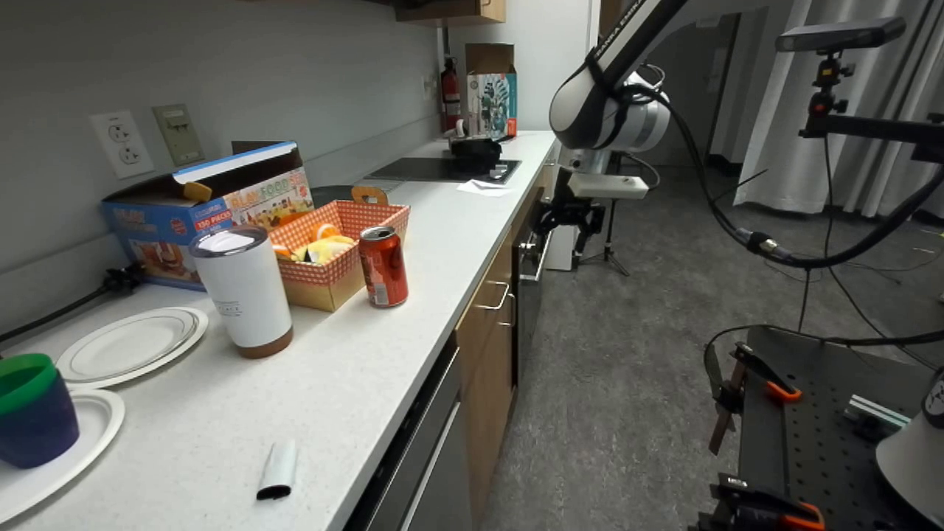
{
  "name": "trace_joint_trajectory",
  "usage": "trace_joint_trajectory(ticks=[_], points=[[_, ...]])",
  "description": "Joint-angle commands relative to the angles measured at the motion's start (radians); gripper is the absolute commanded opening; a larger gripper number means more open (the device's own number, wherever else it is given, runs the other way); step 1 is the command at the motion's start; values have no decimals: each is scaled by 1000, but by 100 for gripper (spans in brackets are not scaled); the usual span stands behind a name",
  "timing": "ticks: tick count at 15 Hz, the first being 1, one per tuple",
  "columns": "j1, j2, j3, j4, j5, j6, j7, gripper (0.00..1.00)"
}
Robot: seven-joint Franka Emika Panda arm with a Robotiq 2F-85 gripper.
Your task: Open the top drawer and remove the green object
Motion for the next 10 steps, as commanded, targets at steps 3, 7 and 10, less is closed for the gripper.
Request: trace_joint_trajectory(ticks=[3, 7, 10], points=[[-29, 85, 39, 72, 17, 0, 8, 100], [-34, 100, 41, 92, 20, 0, 8, 100], [-59, 144, 64, 116, 56, 27, -35, 100]])
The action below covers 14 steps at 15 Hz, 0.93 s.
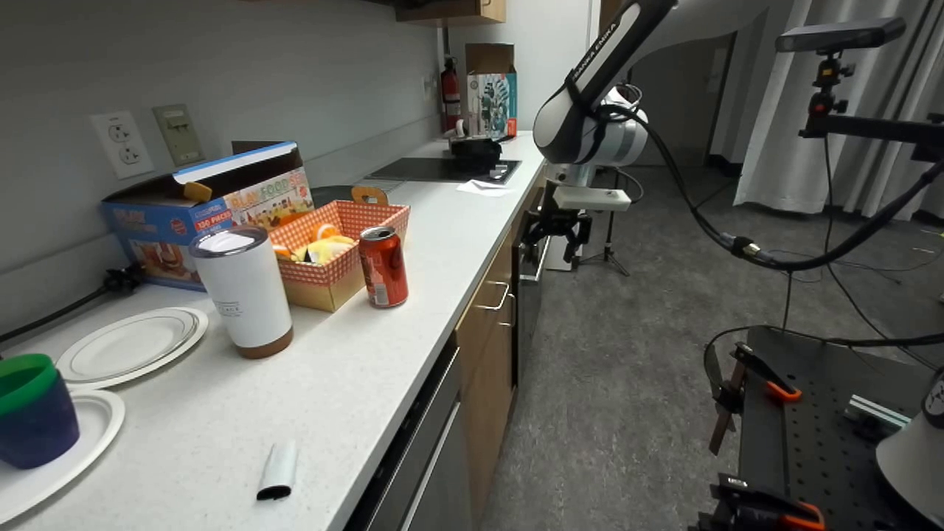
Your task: Open the top drawer and remove the green object
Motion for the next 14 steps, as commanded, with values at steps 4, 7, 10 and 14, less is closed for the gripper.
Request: trace_joint_trajectory(ticks=[4, 7, 10, 14], points=[[-82, 88, 78, 32, 79, 116, -84, 100], [-155, 131, 160, 55, 167, 193, -163, 100], [-219, 179, 241, 90, 239, 219, -236, 100], [-265, 239, 305, 128, 318, 206, -317, 100]])
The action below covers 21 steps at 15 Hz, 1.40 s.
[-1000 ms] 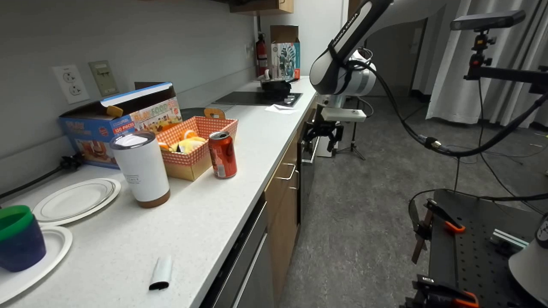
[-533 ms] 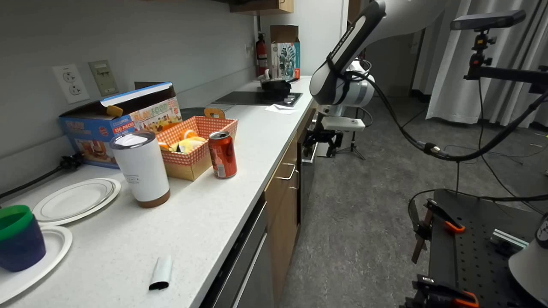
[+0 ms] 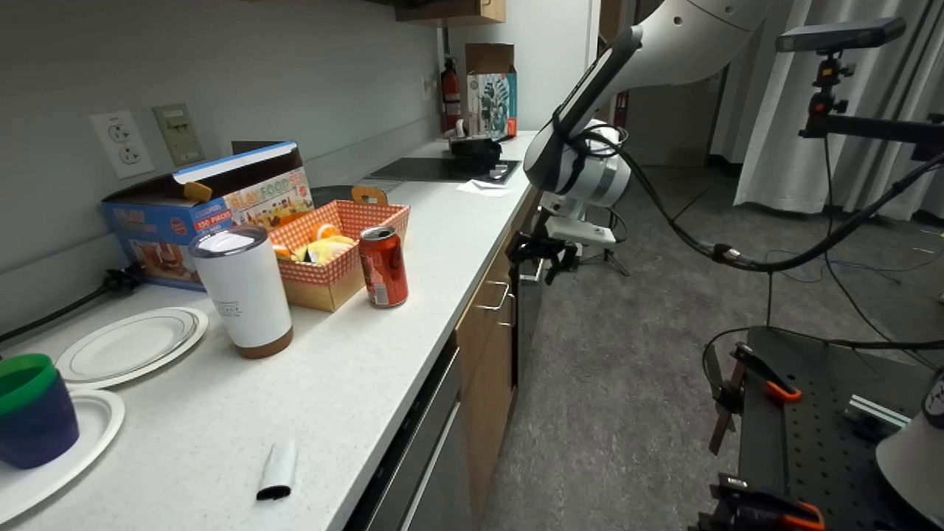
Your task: Open the top drawer and remove the green object
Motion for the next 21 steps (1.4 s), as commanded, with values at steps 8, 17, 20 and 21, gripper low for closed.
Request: trace_joint_trajectory(ticks=[8, 17, 20, 21], points=[[-58, 179, 83, 162, 139, 1, -146, 100], [-71, 136, 44, 77, 157, -21, -92, 100], [-63, 71, 14, -11, 172, -23, -65, 100], [-63, 46, 8, -43, 180, -22, -61, 100]])
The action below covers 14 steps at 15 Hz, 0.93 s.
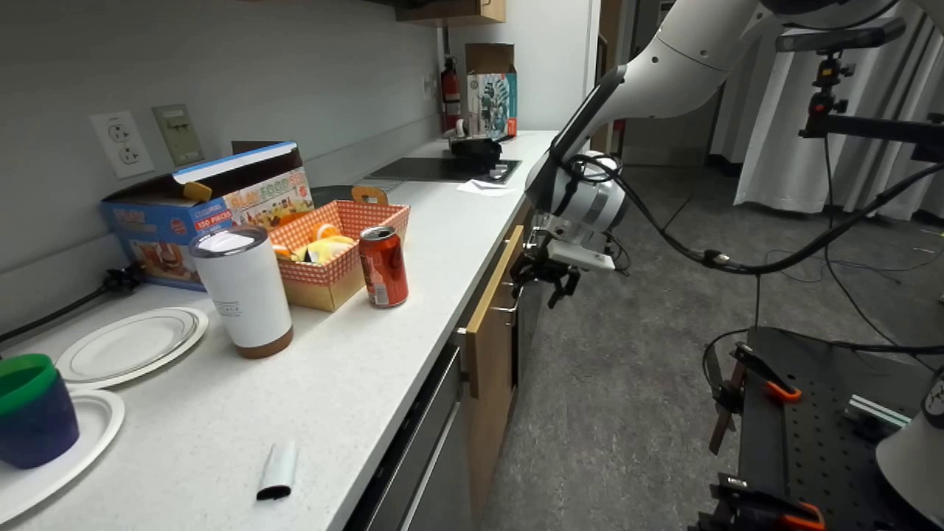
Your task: Open the top drawer and remove the green object
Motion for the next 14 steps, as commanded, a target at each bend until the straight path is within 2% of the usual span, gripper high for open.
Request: trace_joint_trajectory(ticks=[1, 5, 6, 11, 14], points=[[-2, -125, -34, -156, 48, -25, 16, 100], [4, -258, -63, -331, 123, -22, 10, 100], [-32, -295, -34, -384, 136, -8, 7, 100], [-69, -469, -36, -579, 258, 5, -32, 100], [-35, -566, -53, -643, 194, 56, -1, 100]])
